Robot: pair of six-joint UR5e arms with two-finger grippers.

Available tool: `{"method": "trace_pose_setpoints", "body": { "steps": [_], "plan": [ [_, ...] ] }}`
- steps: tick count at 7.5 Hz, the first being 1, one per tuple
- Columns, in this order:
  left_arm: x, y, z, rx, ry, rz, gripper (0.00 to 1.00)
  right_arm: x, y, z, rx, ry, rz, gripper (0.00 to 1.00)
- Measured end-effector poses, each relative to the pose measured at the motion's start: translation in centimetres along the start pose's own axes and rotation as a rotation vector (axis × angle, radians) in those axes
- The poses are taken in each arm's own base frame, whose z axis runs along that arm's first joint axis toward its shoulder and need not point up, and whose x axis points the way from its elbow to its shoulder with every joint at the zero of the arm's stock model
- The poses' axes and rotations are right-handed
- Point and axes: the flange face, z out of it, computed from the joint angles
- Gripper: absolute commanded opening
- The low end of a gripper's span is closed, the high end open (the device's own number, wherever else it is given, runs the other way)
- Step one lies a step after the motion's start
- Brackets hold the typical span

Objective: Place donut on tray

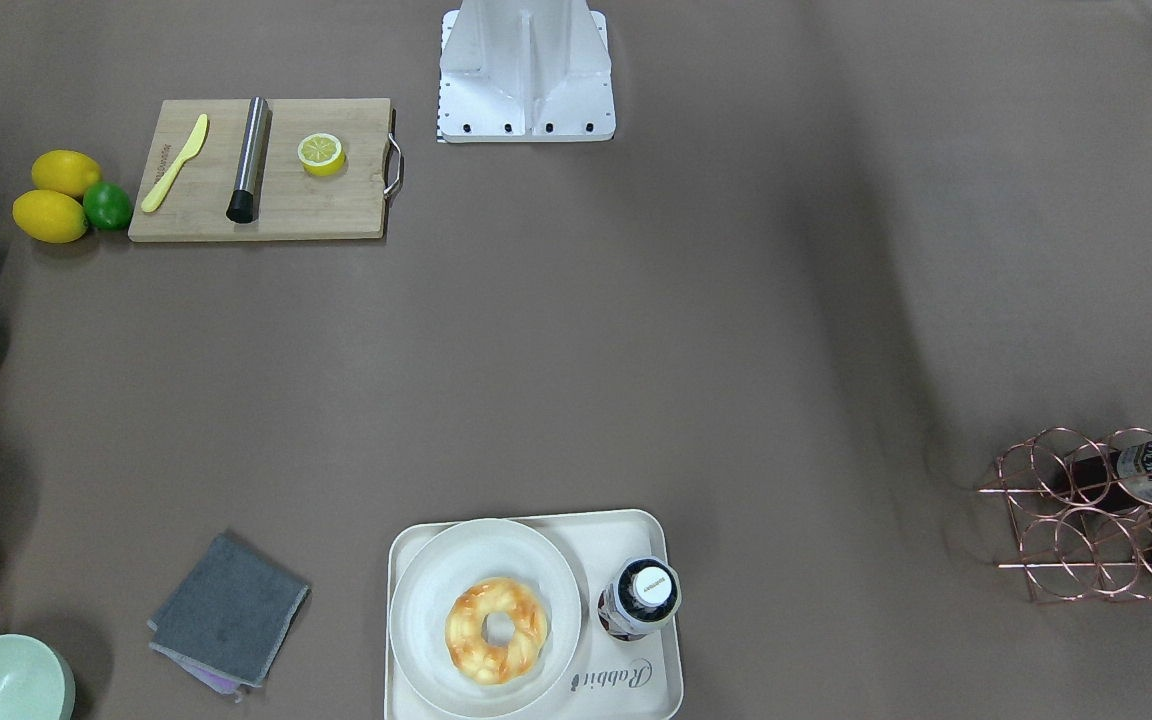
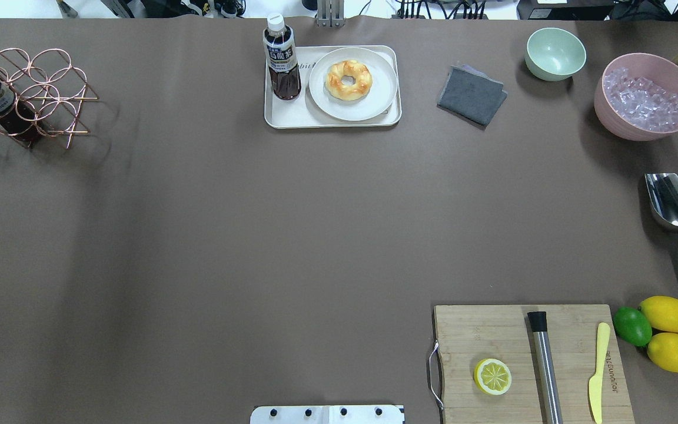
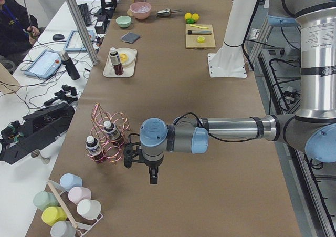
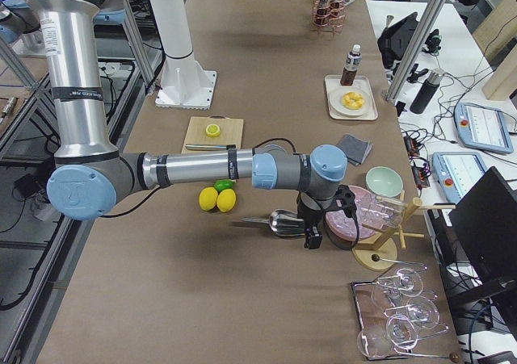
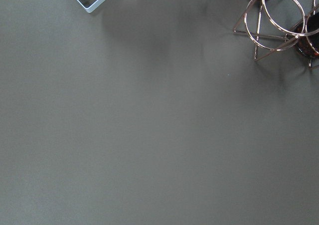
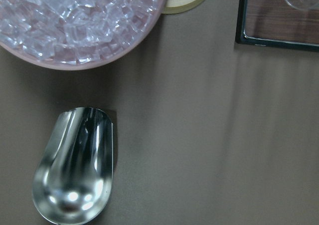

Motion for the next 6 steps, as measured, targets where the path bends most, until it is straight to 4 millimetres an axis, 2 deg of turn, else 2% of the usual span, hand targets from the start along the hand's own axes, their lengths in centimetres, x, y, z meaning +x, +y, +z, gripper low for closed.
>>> {"method": "trace_pose_setpoints", "body": {
  "steps": [3,6],
  "plan": [
    [-0.3,0.3,0.2,-0.005,-0.003,-0.006,0.98,2.9,2.4,0.8,-0.012,-0.012,0.005,1.00],
    [-0.2,0.5,0.0,-0.001,-0.005,-0.007,0.98,3.9,3.8,0.9,-0.011,-0.026,0.013,1.00]
  ]
}}
